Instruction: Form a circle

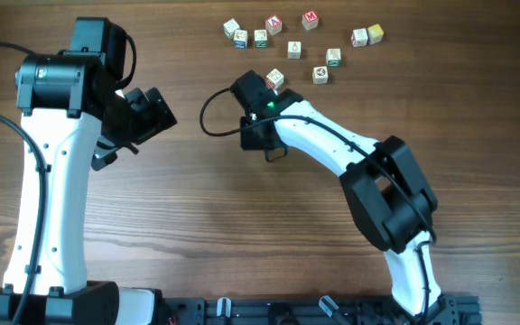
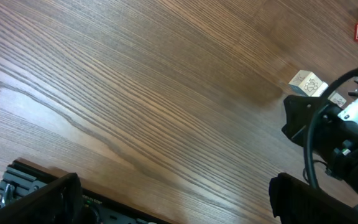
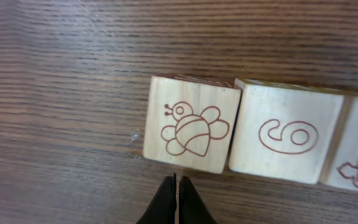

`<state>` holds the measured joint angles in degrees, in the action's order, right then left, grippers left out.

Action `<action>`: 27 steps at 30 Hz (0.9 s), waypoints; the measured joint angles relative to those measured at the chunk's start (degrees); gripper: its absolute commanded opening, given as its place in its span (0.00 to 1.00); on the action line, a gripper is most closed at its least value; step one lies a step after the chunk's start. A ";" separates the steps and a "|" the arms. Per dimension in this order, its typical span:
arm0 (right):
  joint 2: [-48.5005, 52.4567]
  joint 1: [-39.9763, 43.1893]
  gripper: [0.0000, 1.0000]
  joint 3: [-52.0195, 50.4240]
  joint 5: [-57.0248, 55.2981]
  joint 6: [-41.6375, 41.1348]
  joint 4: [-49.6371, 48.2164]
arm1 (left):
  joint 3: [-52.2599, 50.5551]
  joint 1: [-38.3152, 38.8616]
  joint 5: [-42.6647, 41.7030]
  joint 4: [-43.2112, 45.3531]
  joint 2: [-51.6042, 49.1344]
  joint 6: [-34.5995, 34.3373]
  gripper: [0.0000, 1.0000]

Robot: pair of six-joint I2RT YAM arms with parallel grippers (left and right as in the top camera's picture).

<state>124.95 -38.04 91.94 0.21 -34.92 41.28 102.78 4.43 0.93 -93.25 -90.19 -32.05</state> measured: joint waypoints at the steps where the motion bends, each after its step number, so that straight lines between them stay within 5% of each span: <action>1: 0.42 0.00 0.04 0.00 0.02 0.00 -0.04 | 0.00 0.00 0.00 0.00 0.00 0.00 1.00; 27: 0.66 0.81 0.04 0.00 0.00 -0.44 -1.07 | 0.00 0.00 0.00 0.00 0.00 0.00 1.00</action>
<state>125.60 -37.23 91.94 0.21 -35.35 40.21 102.78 4.43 0.93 -93.25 -90.19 -32.05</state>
